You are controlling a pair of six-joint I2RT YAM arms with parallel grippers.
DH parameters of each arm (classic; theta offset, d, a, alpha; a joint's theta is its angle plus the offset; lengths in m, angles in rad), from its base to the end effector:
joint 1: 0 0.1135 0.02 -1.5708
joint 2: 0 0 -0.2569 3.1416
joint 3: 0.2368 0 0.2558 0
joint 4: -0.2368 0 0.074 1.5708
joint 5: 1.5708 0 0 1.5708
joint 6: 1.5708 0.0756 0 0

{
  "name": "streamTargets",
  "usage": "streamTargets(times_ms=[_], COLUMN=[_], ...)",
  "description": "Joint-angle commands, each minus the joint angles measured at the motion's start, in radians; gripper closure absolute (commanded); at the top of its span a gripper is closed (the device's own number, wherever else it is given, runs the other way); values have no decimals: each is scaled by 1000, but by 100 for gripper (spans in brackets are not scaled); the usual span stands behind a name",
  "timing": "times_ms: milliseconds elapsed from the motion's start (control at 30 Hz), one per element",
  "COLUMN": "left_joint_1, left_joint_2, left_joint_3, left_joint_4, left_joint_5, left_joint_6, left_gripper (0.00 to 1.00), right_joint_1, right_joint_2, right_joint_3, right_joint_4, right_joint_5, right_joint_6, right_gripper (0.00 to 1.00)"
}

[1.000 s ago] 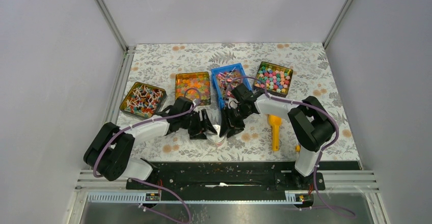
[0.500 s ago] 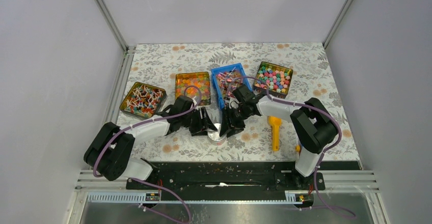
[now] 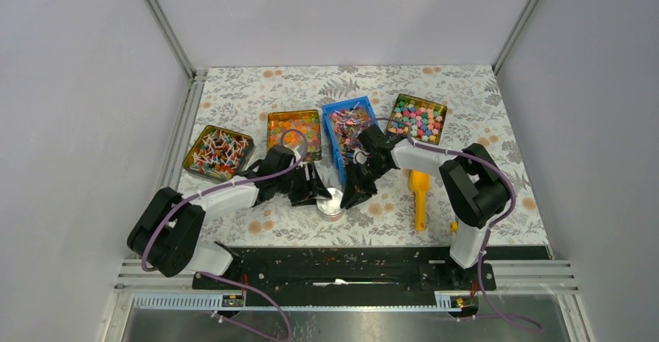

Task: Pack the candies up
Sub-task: Screw the bottle lid onto the packing bottle.

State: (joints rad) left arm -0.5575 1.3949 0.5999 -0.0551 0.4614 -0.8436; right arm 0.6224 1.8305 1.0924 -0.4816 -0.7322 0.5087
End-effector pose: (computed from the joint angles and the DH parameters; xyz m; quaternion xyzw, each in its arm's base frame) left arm 0.2245 -0.1796 0.1245 -0.0501 0.9132 -0.3849 0.1245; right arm 0.2590 0.2481 0.1166 0.1147 -0.9143 -0.3850 0.0512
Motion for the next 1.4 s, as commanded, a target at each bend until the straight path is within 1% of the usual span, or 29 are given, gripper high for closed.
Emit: streamTargets(times_ms=[0,67,133,267,367,467,567,633,667,767,900,967,1033,1167,1200,1367], left_joint_1=[-12,-12,-12,-10,-9,-9,-9,-9,-9,-9,-9,-9,-9,-10,-10,-11], left_joint_2=[-87,-162,-243,-416,-543,-659,-786,-842,-859,-896,-867,-823,-746,-575,-538,-386], left_joint_3=[28,51,76,95,58,-34,-163,-253,-279,-346,-354,-332,-292,-163,-135,-37], left_joint_4=[19,-20,-75,-149,-134,-55,66,132,138,207,193,178,130,-41,-74,-180], left_joint_5=[-77,-91,-128,-217,-252,-268,-247,-240,-237,-220,-136,-56,31,145,159,140], left_joint_6=[81,129,185,309,417,509,608,674,701,740,856,896,973,1148,1206,1321], left_gripper=[34,19,10,7,6,6,5,3,1,1,1,1,1,1,1,1], right_joint_1=[39,38,38,38,39,38,36,37,36,37,37,36,37,37,37,37], right_joint_2=[49,26,11,-54,-121,-185,-266,-314,-335,-399,-475,-516,-543,-559,-563,-595], right_joint_3=[-56,-51,-47,-37,-5,22,14,7,4,-14,-54,-88,-98,-98,-98,-105], right_joint_4=[-16,-17,-17,-29,-70,-116,-119,-115,-113,-97,-55,-24,-11,-28,-33,-42], right_joint_5=[293,288,273,281,315,372,412,434,446,468,485,502,517,537,541,548], right_joint_6=[-105,-102,-104,-112,-128,-140,-143,-151,-156,-171,-191,-193,-197,-205,-205,-201], right_gripper=[74,65,52,32,18,11,2,0,0,0,0,0,0,0,0,1])
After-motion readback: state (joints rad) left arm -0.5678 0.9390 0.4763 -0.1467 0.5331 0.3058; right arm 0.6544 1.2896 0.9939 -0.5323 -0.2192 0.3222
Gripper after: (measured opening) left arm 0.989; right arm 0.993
